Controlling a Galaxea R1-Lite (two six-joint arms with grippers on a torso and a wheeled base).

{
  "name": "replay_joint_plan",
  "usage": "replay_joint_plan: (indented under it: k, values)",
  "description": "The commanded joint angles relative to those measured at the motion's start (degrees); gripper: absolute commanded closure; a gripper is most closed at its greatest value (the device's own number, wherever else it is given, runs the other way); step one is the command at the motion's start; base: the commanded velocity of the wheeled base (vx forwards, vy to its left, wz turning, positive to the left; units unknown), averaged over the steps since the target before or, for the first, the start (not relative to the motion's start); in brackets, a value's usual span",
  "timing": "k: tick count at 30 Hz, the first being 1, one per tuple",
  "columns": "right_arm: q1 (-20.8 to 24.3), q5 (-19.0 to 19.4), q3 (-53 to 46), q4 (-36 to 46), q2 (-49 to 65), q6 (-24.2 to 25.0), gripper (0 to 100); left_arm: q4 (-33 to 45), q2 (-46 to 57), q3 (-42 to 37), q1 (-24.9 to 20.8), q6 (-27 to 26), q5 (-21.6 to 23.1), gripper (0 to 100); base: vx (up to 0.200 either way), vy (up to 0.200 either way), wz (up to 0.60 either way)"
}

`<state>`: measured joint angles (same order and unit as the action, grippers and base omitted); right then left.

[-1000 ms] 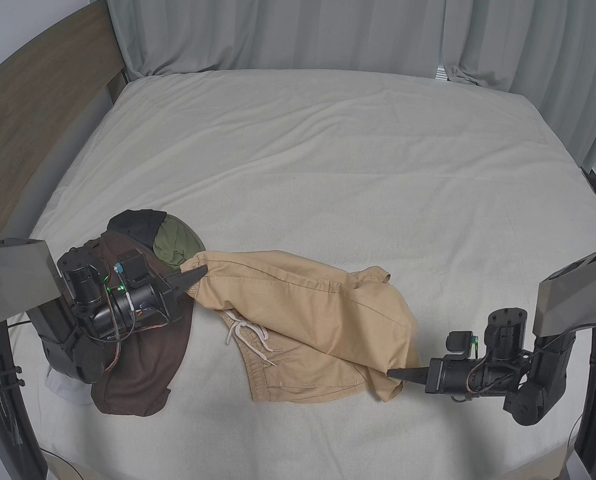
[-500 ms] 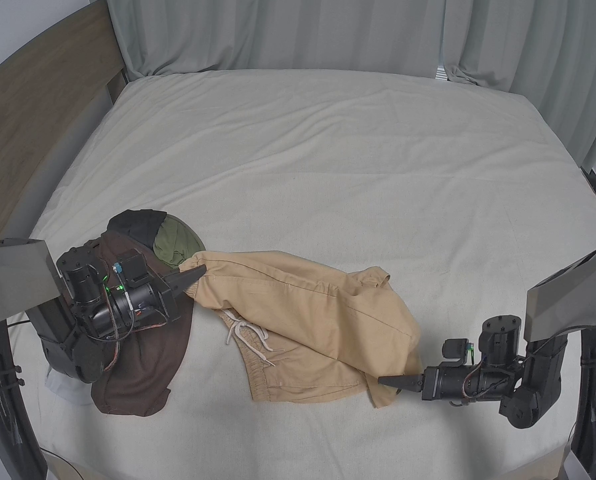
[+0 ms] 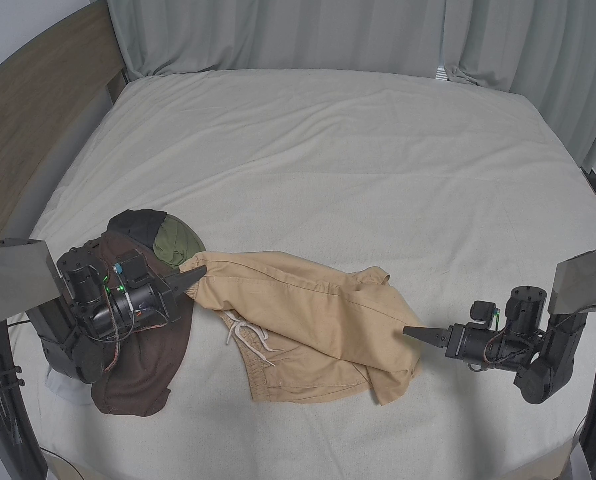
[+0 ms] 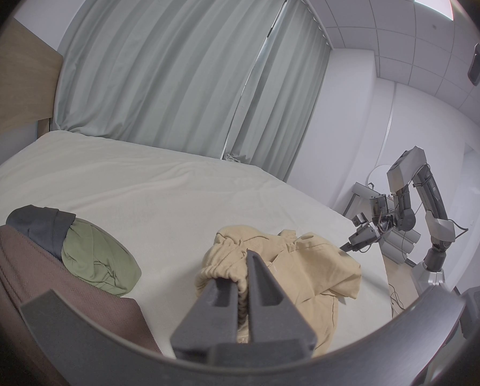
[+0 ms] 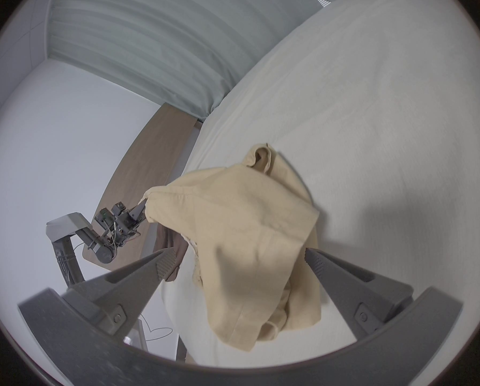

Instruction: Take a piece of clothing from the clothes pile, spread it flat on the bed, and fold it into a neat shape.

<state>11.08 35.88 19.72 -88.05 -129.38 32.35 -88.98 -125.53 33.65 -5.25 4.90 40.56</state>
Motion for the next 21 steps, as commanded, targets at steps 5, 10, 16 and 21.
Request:
replay_joint_plan:
  k: [5,10,16,21]
  values:
    - [-0.97,-0.11,2.42,-0.10,-1.14,0.17,0,-0.14,-0.07,0.02,-0.02,0.02,0.05,100,0.000,0.000,0.00]
    - [-0.53,-0.28,2.25,-0.10,-0.70,0.34,0,-0.14,-0.07,0.02,-0.11,0.02,-0.04,100,0.000,0.000,0.00]
    - [0.70,-0.28,2.07,-0.10,-0.08,0.69,0,-0.14,0.02,0.02,-0.11,0.02,0.05,100,0.000,0.000,0.00]
    - [2.19,-0.02,2.60,-0.19,0.44,2.10,0,-0.14,-0.07,0.02,-0.11,0.02,0.05,100,0.000,0.000,0.00]
